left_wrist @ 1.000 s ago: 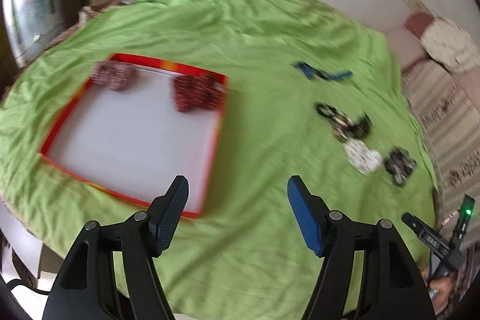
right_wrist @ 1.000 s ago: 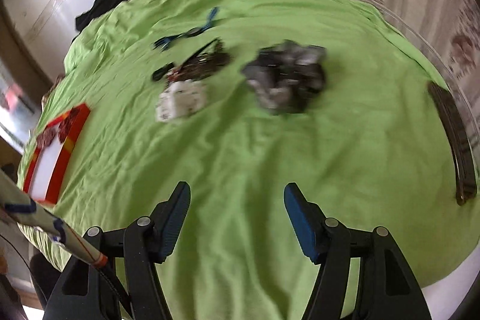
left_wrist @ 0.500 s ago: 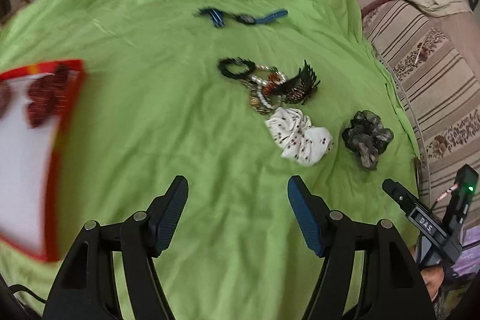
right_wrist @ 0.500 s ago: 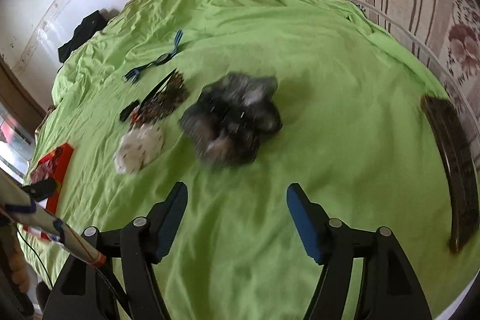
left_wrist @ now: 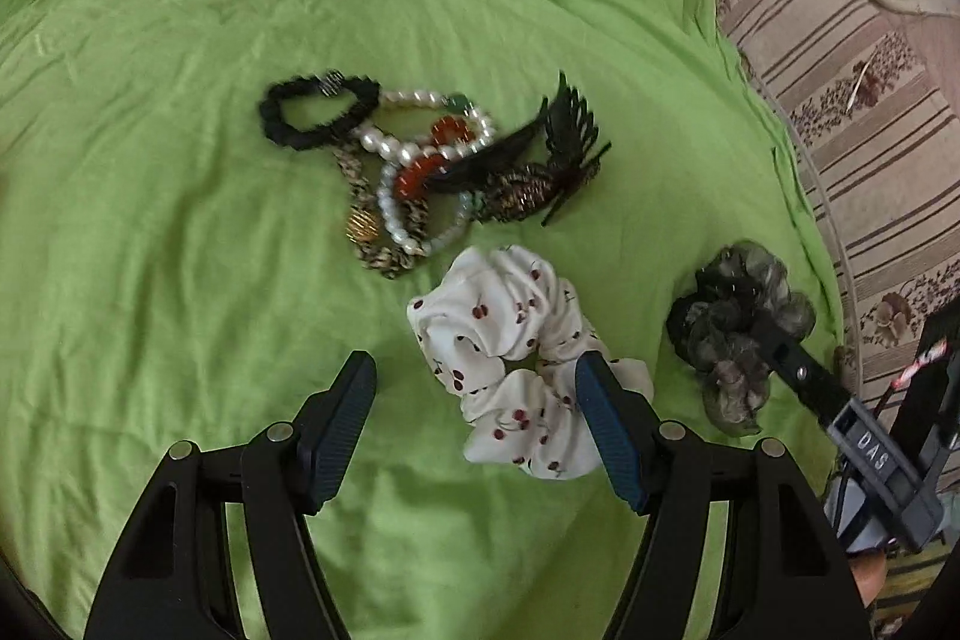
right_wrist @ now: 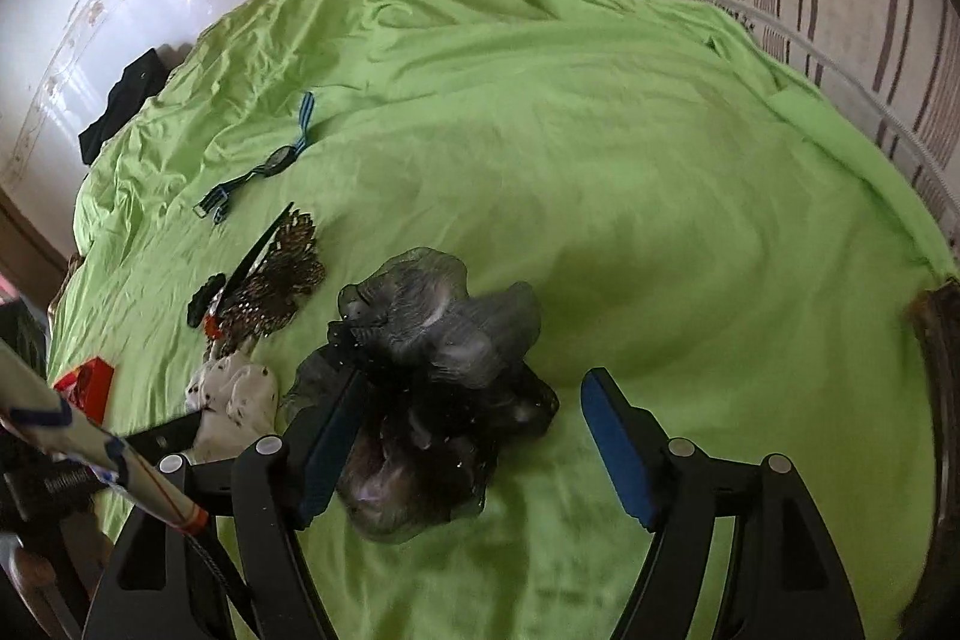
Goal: Organize jewelry
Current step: 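Grasp the white cherry-print scrunchie with the left tool while the right tool grasps the grey sheer scrunchie, then carry both scrunchies into the tray and open both tools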
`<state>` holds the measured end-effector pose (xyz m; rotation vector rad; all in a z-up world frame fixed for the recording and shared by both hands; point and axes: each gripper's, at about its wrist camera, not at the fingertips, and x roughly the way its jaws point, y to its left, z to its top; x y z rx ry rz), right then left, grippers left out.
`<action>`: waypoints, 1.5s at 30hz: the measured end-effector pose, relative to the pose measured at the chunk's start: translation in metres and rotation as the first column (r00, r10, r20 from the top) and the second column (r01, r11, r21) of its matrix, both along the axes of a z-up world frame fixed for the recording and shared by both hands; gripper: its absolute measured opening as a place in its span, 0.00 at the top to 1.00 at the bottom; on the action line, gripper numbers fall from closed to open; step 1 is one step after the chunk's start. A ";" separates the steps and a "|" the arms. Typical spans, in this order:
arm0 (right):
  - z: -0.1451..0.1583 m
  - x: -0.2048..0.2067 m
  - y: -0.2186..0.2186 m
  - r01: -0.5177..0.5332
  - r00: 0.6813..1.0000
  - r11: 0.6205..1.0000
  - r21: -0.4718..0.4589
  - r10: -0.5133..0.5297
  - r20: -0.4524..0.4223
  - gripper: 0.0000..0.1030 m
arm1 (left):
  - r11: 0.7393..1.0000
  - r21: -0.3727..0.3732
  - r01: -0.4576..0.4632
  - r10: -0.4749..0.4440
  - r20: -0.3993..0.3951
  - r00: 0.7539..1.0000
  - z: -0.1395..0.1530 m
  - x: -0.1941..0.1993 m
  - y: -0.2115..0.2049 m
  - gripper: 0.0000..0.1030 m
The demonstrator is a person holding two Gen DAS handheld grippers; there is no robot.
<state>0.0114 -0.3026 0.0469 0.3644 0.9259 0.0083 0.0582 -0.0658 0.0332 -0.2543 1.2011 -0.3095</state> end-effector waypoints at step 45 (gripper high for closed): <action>0.076 -0.073 0.110 -0.232 0.972 0.969 0.088 0.226 0.067 0.83 | 0.942 -0.045 -0.332 0.334 0.205 0.920 0.111 -0.162 0.252 0.91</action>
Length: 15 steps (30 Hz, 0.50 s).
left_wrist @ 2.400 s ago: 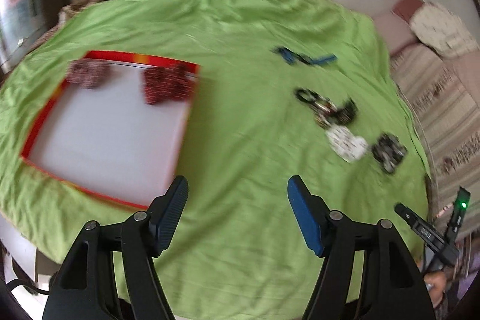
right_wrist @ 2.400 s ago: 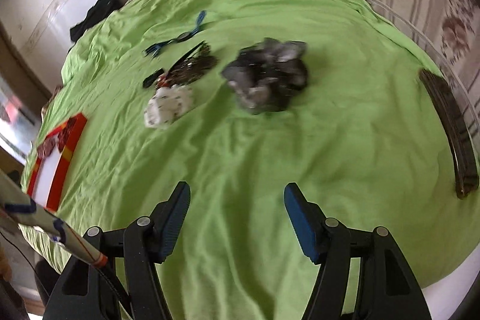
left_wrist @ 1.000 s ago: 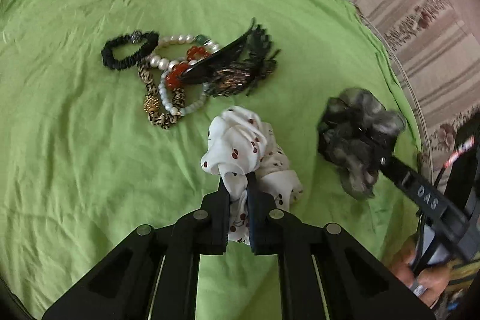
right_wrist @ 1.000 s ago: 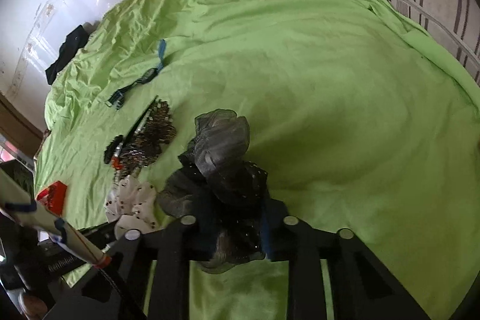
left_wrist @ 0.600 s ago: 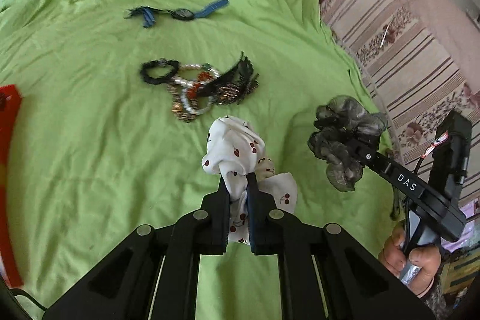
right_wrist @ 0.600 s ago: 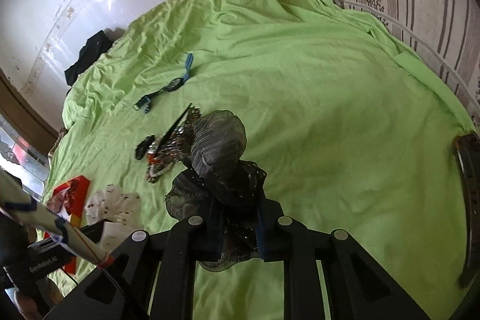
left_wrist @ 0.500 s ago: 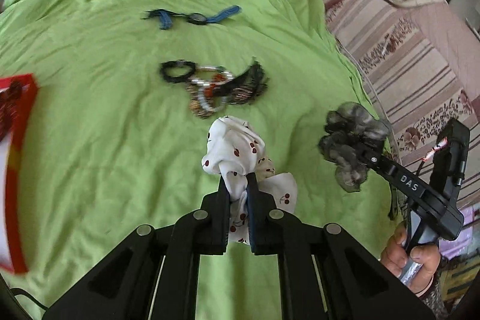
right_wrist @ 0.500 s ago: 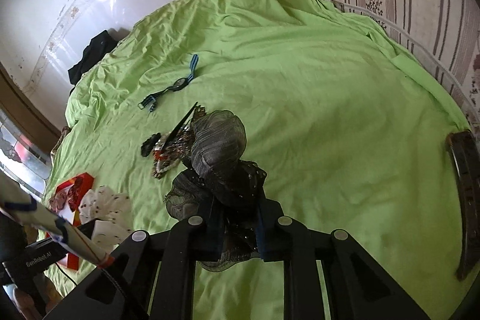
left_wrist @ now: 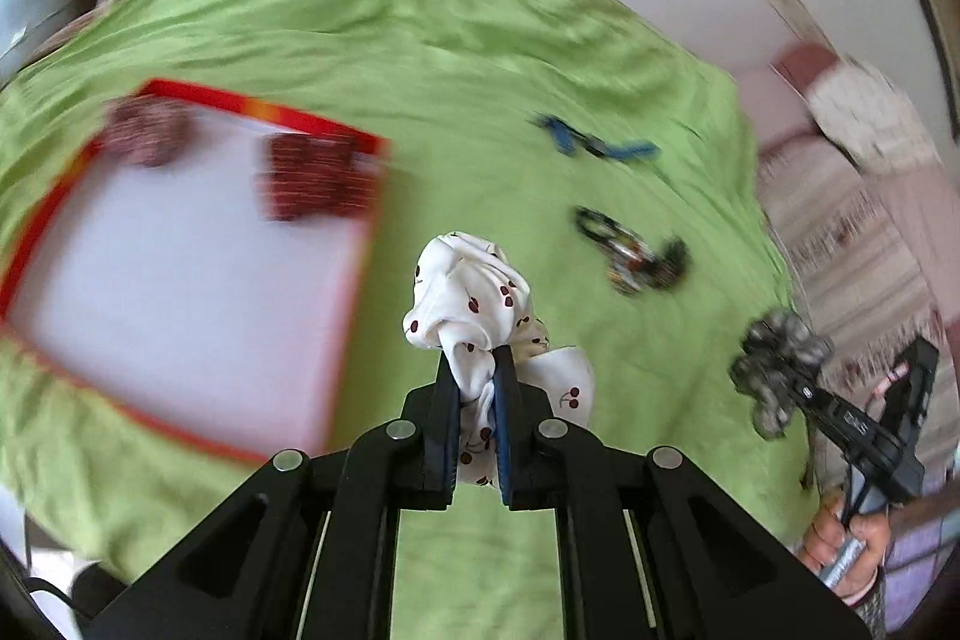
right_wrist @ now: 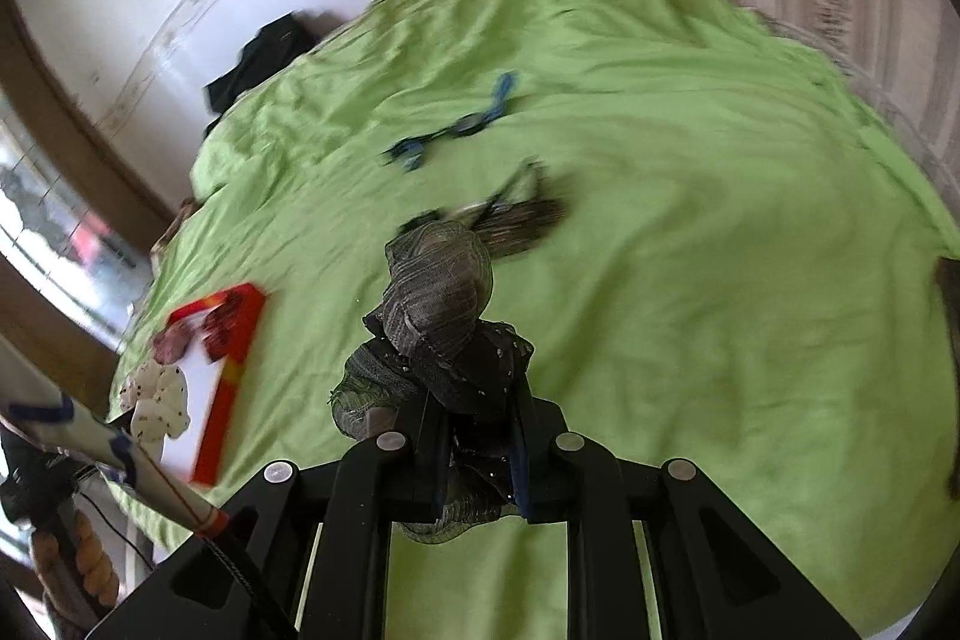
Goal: Organize jewelry
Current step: 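Carry both scrunchies into the tray and open both tools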
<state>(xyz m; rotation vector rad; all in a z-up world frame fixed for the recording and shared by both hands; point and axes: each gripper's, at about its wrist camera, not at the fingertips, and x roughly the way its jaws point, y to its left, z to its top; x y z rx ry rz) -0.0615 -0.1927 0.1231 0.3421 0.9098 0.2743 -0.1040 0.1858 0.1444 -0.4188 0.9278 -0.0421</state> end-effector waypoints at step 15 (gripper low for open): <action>0.006 0.006 0.266 -0.450 0.892 0.893 -0.007 0.450 -0.035 0.83 | 0.948 0.121 -0.293 0.308 -0.134 0.942 -0.043 -0.030 0.191 0.91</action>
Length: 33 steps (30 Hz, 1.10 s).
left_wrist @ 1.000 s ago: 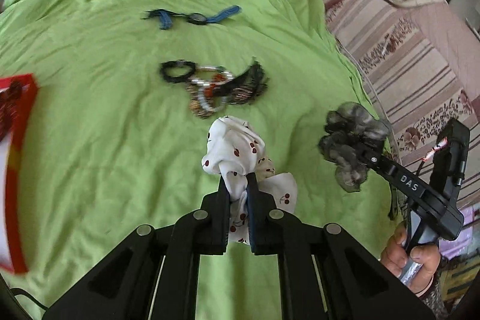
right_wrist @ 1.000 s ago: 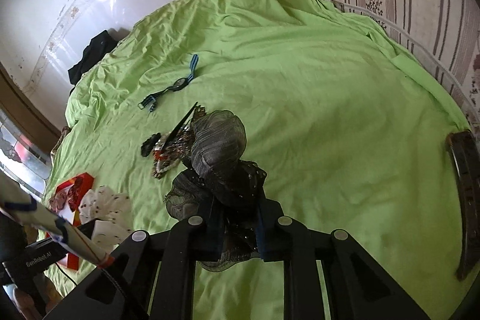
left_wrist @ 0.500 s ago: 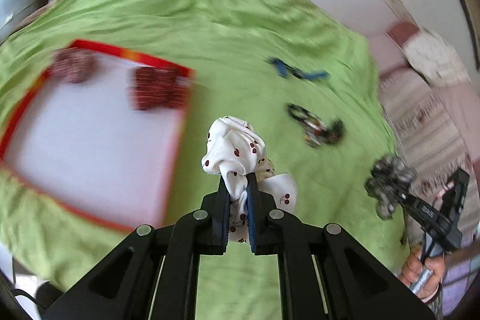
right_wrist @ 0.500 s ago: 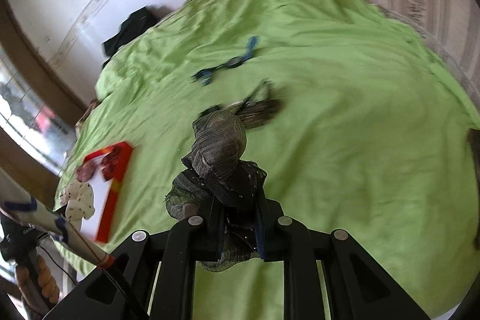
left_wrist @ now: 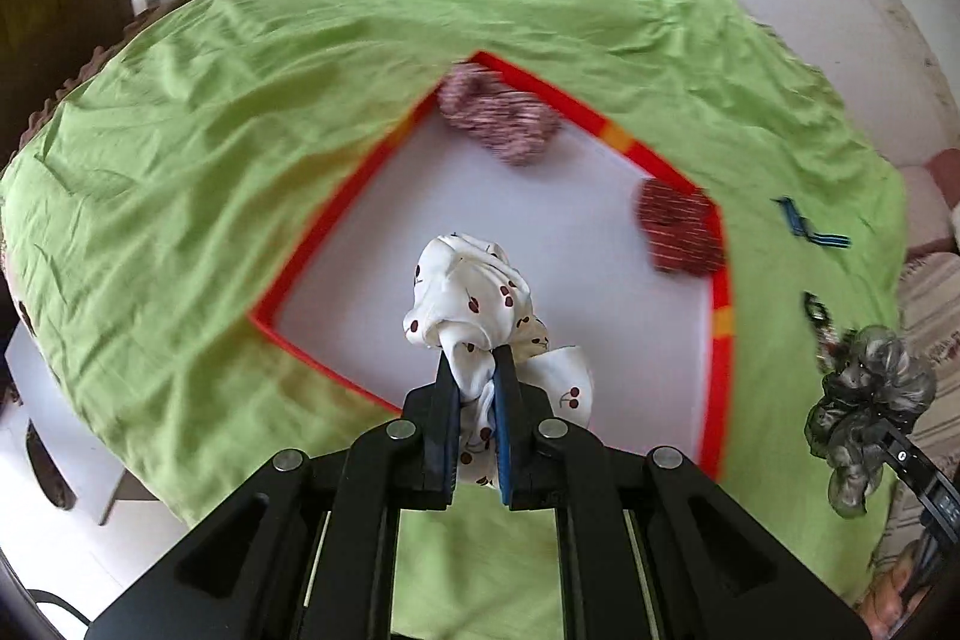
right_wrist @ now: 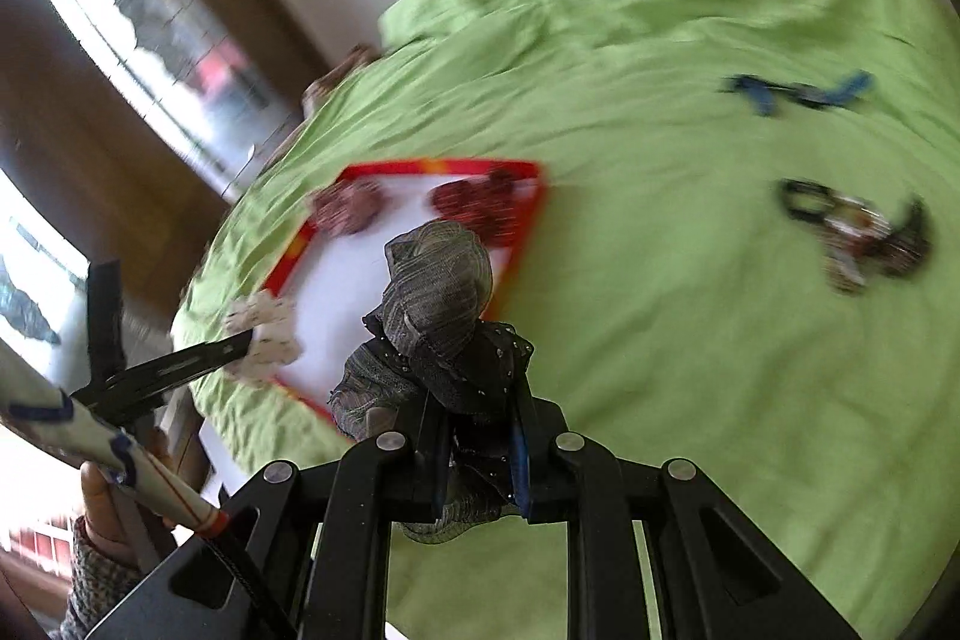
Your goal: Organize jewelry
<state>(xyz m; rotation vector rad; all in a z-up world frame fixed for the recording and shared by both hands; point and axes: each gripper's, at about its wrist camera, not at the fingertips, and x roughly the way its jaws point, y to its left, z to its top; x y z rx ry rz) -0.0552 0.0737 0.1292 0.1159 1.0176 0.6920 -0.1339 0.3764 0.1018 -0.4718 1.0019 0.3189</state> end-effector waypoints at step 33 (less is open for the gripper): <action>0.001 -0.064 -0.021 0.082 0.973 0.974 -0.213 -0.032 0.227 0.33 | 0.985 0.162 0.065 -0.100 0.219 0.971 0.076 -0.040 -0.069 0.43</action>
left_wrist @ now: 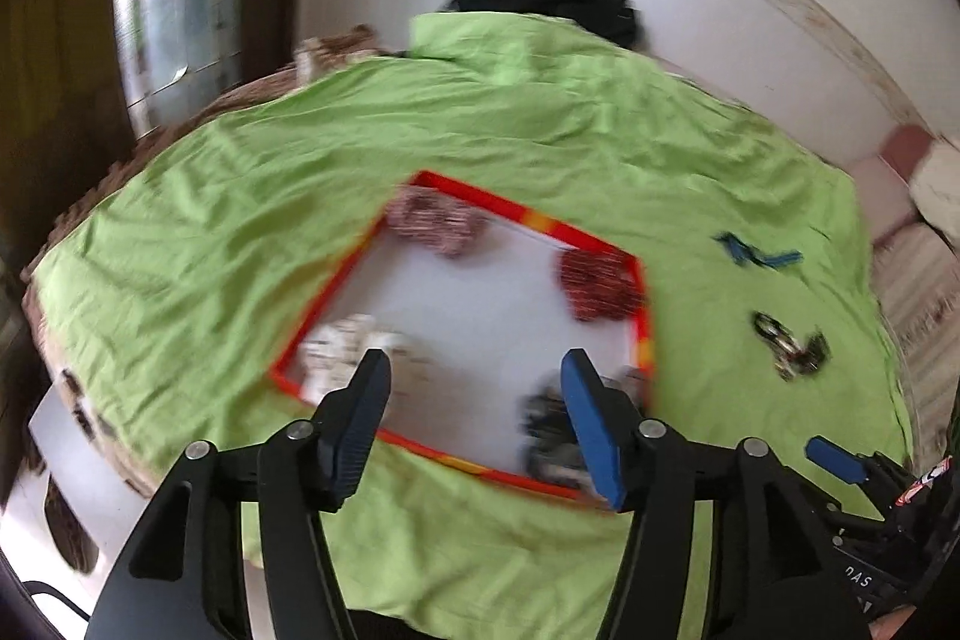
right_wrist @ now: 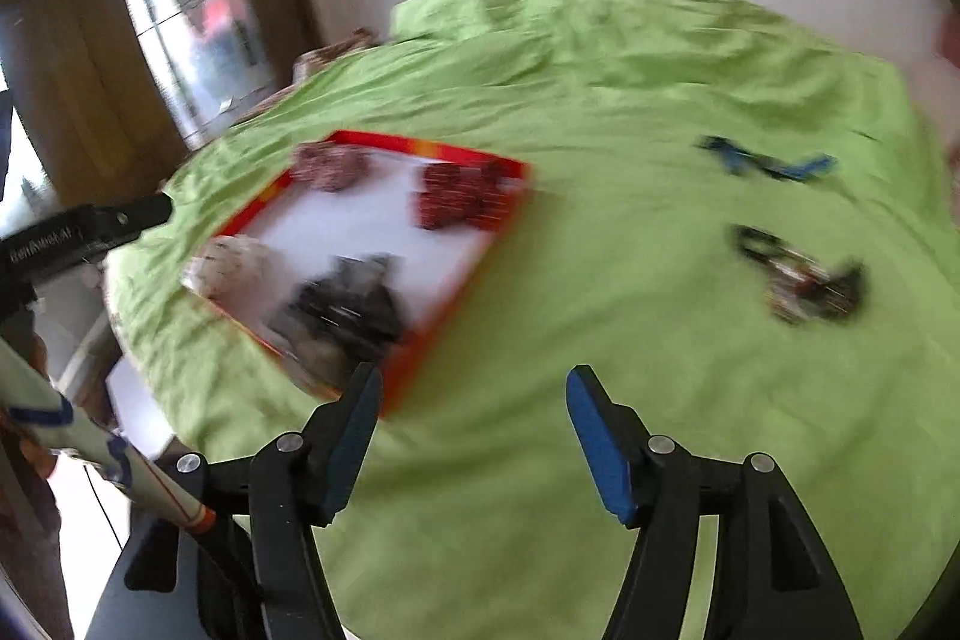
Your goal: Organize jewelry
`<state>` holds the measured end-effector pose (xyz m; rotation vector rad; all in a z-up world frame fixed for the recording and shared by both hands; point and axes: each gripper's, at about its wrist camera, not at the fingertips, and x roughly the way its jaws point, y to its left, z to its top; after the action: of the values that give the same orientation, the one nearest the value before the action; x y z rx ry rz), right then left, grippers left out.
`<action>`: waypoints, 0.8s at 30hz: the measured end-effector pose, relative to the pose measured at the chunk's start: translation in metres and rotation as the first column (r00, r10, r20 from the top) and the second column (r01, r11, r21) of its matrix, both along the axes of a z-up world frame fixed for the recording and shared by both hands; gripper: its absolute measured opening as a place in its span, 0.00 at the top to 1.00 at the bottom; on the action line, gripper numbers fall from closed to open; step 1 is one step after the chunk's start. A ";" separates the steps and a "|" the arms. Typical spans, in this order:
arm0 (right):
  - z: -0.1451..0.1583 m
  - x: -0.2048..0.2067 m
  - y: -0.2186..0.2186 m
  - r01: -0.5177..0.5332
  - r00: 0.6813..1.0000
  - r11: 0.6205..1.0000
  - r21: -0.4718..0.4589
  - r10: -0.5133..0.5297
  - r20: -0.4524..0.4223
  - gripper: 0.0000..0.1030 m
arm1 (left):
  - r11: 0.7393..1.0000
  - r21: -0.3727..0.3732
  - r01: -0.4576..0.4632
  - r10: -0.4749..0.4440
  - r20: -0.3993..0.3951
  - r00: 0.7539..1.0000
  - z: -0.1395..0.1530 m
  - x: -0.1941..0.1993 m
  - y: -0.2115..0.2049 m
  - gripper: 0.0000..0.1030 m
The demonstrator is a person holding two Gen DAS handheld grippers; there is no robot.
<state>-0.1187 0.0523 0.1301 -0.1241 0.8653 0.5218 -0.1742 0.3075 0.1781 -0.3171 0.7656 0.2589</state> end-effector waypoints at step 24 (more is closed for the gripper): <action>-0.020 -0.032 -0.189 0.348 0.937 0.933 0.093 -0.343 -0.067 0.29 | 0.933 -0.002 0.360 -0.359 -0.063 0.931 -0.011 0.033 -0.203 0.34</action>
<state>-0.1511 -0.1365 0.1097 0.1366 0.8840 0.2384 -0.1417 0.1041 0.1667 -0.1549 0.8686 -0.0746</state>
